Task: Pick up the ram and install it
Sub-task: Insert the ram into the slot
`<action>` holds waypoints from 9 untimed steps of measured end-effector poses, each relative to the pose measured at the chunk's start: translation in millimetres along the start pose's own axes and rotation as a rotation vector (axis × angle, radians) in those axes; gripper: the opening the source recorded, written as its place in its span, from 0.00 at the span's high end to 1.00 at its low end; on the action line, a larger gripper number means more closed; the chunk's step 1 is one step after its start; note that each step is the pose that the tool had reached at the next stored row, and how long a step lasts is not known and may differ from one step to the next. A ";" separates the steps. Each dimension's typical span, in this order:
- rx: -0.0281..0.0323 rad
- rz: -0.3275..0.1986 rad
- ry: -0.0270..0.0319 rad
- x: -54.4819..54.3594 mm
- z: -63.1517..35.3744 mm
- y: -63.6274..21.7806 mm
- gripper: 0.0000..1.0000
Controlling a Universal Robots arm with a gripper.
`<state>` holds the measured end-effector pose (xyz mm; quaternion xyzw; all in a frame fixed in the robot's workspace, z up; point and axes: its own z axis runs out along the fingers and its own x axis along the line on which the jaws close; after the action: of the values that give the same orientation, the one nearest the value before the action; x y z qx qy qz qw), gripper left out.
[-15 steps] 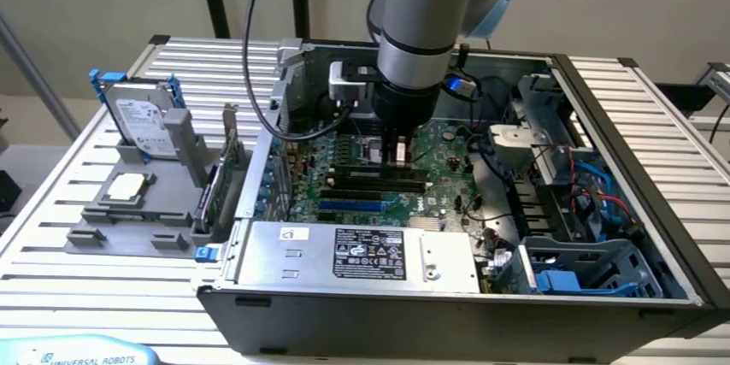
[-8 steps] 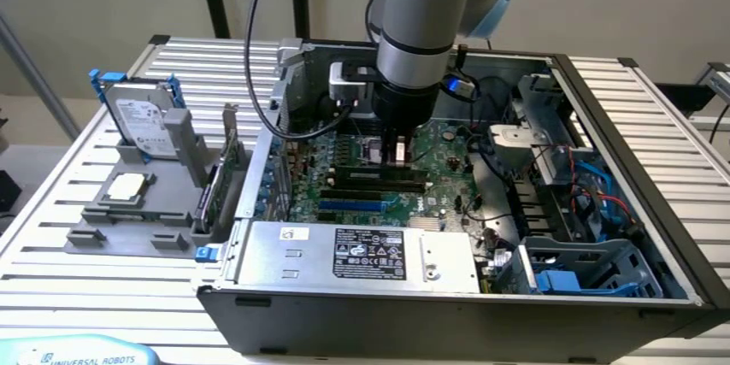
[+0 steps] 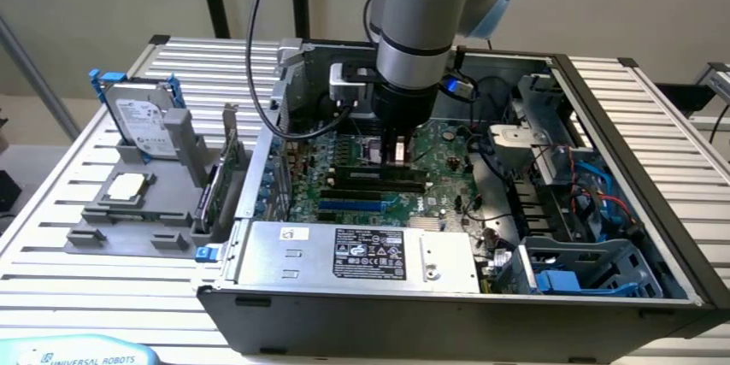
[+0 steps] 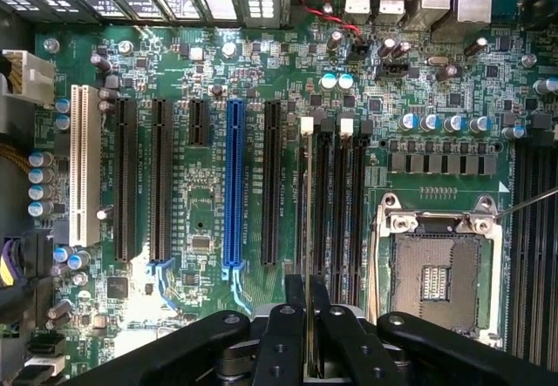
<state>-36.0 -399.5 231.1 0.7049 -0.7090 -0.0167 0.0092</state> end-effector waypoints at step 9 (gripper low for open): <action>0.0000 0.003 0.0028 -0.5 3.3 0.1 0.87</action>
<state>-36.2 -398.9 227.8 0.7039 -0.7100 -0.0157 0.0102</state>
